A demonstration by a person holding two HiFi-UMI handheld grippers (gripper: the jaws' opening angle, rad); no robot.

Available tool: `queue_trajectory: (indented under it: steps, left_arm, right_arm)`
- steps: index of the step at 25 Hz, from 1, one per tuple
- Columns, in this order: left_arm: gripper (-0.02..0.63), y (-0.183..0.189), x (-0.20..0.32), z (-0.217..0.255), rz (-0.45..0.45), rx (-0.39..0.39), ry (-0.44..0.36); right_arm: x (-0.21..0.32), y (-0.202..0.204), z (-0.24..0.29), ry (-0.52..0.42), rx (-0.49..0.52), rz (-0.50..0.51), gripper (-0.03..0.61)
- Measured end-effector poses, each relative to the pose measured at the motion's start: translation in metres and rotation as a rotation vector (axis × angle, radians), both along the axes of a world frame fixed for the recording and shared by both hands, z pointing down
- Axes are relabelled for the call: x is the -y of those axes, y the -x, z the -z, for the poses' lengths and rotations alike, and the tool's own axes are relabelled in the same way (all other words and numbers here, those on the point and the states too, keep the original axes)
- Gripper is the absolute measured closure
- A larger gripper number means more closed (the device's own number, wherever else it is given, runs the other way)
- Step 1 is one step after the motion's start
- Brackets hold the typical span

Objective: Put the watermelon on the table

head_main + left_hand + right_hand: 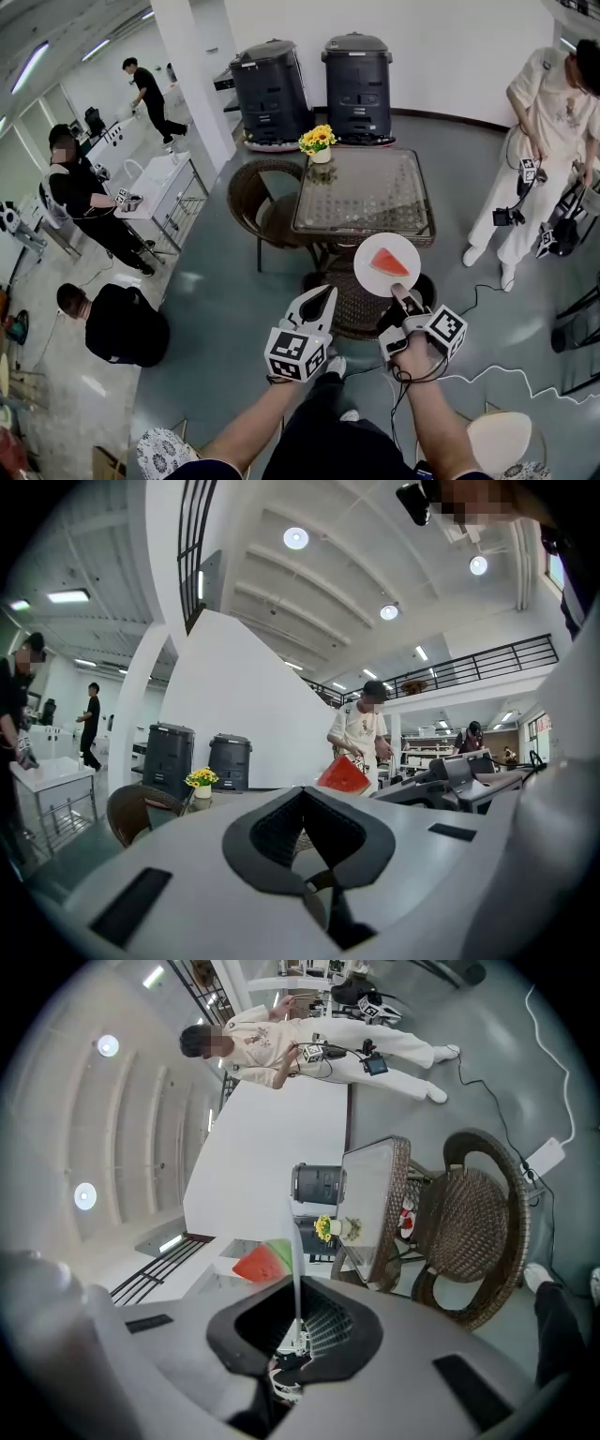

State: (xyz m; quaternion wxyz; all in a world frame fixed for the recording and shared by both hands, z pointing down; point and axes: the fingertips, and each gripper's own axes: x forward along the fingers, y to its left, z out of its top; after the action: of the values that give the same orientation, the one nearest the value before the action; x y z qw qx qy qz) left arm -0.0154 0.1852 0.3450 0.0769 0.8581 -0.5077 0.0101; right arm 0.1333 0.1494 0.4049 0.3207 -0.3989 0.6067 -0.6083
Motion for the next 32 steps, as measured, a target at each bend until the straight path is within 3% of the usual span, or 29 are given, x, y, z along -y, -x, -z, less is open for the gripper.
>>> queue_trajectory:
  steps: [6, 32]
  left_arm:
    - [0.609, -0.004, 0.04, -0.005, -0.018, -0.022, -0.007]
    - [0.609, 0.001, 0.317, -0.06, -0.122, -0.013, 0.097]
  right_arm:
    - [0.038, 0.0, 0.0, -0.006, -0.008, -0.004, 0.565]
    - [0.304, 0.014, -0.051, 0.088, -0.029, -0.069, 0.565]
